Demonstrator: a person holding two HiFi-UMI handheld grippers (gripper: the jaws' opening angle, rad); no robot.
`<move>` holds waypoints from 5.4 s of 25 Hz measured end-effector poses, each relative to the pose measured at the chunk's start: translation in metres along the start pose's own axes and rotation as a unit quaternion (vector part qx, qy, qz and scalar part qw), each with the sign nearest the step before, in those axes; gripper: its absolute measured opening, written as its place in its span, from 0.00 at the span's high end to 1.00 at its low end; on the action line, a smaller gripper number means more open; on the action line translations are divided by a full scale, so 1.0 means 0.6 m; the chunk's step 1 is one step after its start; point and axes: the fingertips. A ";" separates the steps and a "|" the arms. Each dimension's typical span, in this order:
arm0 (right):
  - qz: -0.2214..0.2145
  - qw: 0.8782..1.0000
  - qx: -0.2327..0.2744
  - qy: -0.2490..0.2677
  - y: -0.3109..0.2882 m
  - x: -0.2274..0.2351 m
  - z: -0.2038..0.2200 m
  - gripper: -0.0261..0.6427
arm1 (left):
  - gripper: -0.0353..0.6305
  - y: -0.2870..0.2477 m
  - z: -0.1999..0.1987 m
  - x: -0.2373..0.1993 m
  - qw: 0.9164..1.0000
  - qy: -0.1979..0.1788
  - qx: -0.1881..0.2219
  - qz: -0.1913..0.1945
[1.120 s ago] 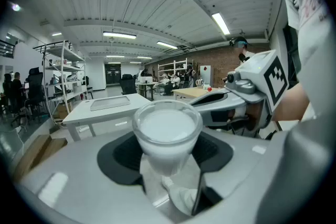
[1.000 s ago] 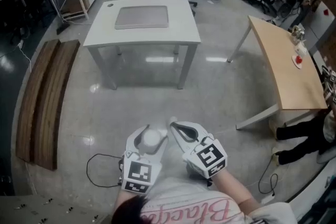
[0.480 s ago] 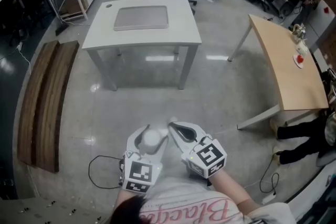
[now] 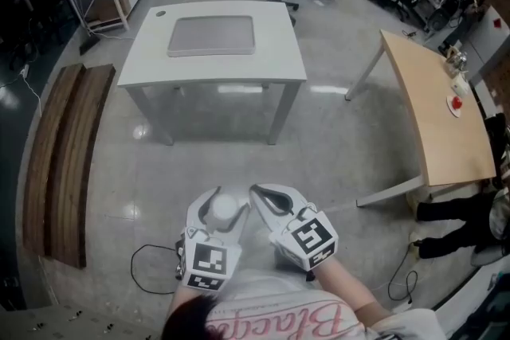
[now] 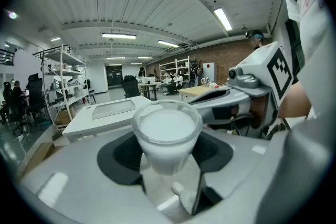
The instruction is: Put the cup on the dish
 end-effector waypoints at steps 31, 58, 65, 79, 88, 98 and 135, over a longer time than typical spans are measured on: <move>-0.078 0.997 0.001 0.019 -0.180 0.274 -0.103 0.96 | 0.56 -0.270 -0.148 -0.167 0.998 0.014 -0.001 -0.060; -0.075 0.997 -0.017 -0.002 -0.234 0.343 -0.091 0.96 | 0.56 -0.347 -0.152 -0.218 0.998 0.036 -0.013 -0.047; -0.073 0.997 -0.029 0.007 -0.275 0.375 -0.105 0.96 | 0.56 -0.382 -0.160 -0.266 0.998 0.042 -0.013 -0.045; -0.087 0.995 -0.031 0.026 -0.398 0.442 -0.164 0.96 | 0.56 -0.471 -0.195 -0.391 0.998 0.043 -0.005 -0.055; -0.082 0.995 -0.047 0.026 -0.464 0.476 -0.165 0.96 | 0.56 -0.530 -0.185 -0.459 0.998 0.030 -0.015 -0.054; -0.062 0.996 -0.068 0.013 -0.533 0.507 -0.148 0.96 | 0.56 -0.593 -0.155 -0.523 0.996 0.058 -0.015 -0.066; -0.056 0.990 -0.130 -0.019 -0.569 0.544 -0.098 0.96 | 0.56 -0.754 -0.038 -0.606 0.990 0.078 -0.109 -0.055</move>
Point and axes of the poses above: the fingertips, and each gripper's own axes: y backward along the fingers, x to its right, z out of its underside, and after that the axes turned 1 degree about y, right-handed
